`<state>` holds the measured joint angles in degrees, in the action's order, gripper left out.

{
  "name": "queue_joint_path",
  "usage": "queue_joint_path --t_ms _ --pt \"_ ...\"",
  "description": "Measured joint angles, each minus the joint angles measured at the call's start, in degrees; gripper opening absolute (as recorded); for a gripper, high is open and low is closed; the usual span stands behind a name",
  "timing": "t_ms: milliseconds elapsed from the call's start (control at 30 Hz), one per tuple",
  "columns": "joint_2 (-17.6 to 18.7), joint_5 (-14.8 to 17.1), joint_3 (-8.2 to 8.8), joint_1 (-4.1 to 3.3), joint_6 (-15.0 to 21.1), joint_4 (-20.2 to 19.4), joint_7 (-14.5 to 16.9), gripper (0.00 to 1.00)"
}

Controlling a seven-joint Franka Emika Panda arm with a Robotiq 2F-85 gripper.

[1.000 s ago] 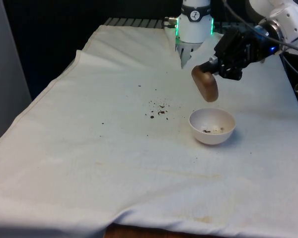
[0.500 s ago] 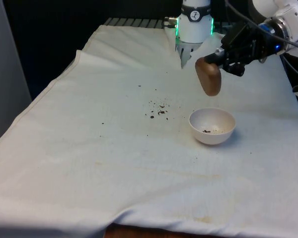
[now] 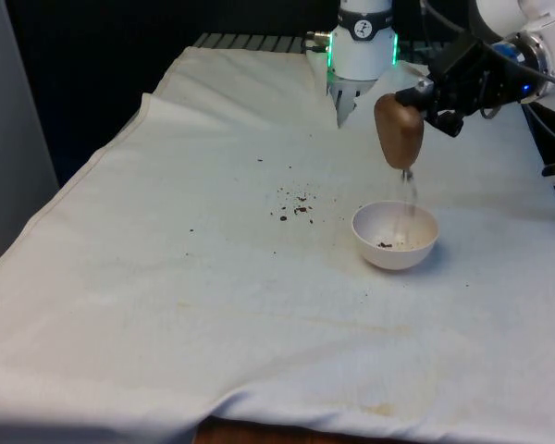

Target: Pour the coffee beans from the cup into the bowl.

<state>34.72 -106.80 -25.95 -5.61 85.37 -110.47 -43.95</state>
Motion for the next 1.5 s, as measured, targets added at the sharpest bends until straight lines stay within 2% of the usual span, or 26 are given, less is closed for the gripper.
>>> queue_joint_path --t_ms 233,433,1033,1367,1500 --pt "0.57 -1.49 -0.86 -0.06 -2.18 -0.34 0.57 0.00" --pt "2.64 -4.53 -2.18 -0.11 -6.76 -0.06 0.69 0.00" --pt "5.96 -9.22 -2.29 -0.11 -13.29 -0.86 -1.60 0.00" --pt "6.70 -11.63 -2.41 -0.23 -16.56 -0.97 -1.78 0.00" --pt "7.16 -13.06 -3.27 -0.40 -18.85 -0.80 -0.52 0.00"
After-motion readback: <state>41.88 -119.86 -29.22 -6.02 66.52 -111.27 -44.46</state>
